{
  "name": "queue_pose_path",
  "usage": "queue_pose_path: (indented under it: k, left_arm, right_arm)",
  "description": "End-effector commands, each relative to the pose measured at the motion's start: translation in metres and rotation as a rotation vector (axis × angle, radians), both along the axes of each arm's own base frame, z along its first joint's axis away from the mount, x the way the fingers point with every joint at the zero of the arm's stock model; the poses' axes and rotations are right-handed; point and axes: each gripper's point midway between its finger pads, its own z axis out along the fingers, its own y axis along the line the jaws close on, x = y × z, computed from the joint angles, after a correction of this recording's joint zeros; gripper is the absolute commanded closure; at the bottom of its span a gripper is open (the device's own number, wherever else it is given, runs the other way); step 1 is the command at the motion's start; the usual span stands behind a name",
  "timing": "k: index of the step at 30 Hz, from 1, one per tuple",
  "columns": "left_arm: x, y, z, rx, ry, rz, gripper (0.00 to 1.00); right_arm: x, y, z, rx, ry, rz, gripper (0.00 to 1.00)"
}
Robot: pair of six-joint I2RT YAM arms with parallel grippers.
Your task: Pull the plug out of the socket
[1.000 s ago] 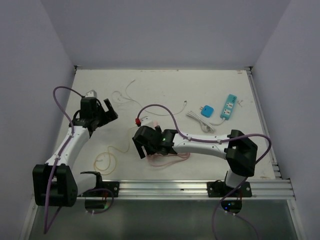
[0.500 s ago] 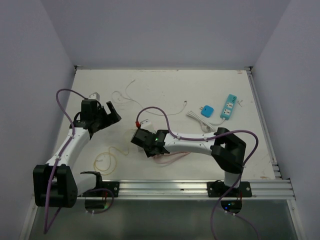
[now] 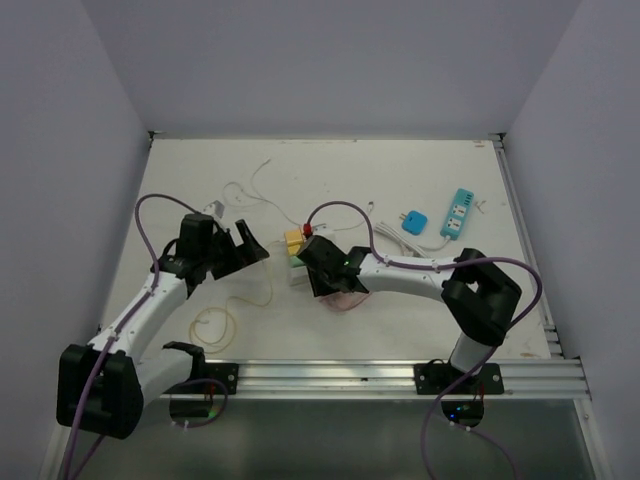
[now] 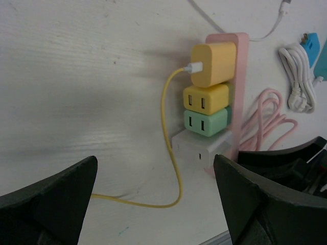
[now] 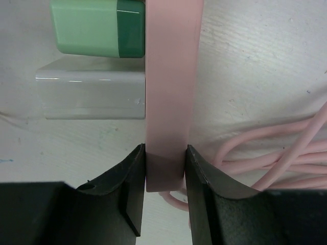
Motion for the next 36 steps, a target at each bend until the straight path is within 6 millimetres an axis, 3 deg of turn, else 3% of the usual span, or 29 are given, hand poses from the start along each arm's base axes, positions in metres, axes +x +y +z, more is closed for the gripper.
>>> queue_pose_path:
  k: [1,4,7,9,15,20,21,26,31,34,36]
  left_arm:
    - [0.003,-0.017,0.023,-0.067,-0.069,0.011,0.0]
    - [0.009,-0.014,0.042,-0.069,-0.123,0.034,0.01]
    - [0.014,-0.018,0.06,-0.082,-0.179,0.006,0.01]
    - [0.015,-0.023,0.061,-0.087,-0.185,-0.032,0.0]
    - [0.016,-0.028,0.047,-0.071,-0.164,-0.088,0.0]
    - [0.036,-0.025,0.045,-0.036,-0.169,-0.064,0.0]
    - [0.04,-0.025,0.037,-0.031,-0.141,-0.06,0.0]
    - [0.059,-0.035,0.031,-0.053,-0.101,-0.068,0.0]
    - [0.054,-0.048,0.023,-0.126,-0.063,-0.094,0.0]
    - [0.048,-0.036,0.022,-0.078,-0.063,-0.033,0.01]
    - [0.048,-0.021,0.039,-0.035,-0.133,0.038,0.0]
  right_arm:
    - [-0.004,0.006,-0.008,0.023,0.008,0.064,0.64]
    - [-0.006,0.007,-0.017,0.03,0.031,0.068,0.7]
    - [-0.001,0.005,-0.023,0.052,0.047,0.055,0.92]
    - [0.002,0.005,-0.023,0.079,0.061,0.054,1.0]
    - [0.014,0.004,-0.018,0.123,0.036,0.124,1.0]
    - [0.01,0.003,-0.014,0.127,0.038,0.23,1.0]
    - [0.007,0.002,-0.015,0.135,0.054,0.244,1.0]
    - [0.004,-0.008,-0.018,0.112,0.072,0.257,1.0]
    - [0.007,-0.015,-0.019,0.096,0.074,0.213,1.0]
    - [0.014,-0.02,-0.02,0.083,0.066,0.171,1.0]
    - [0.018,-0.024,-0.02,0.068,0.058,0.148,1.0]
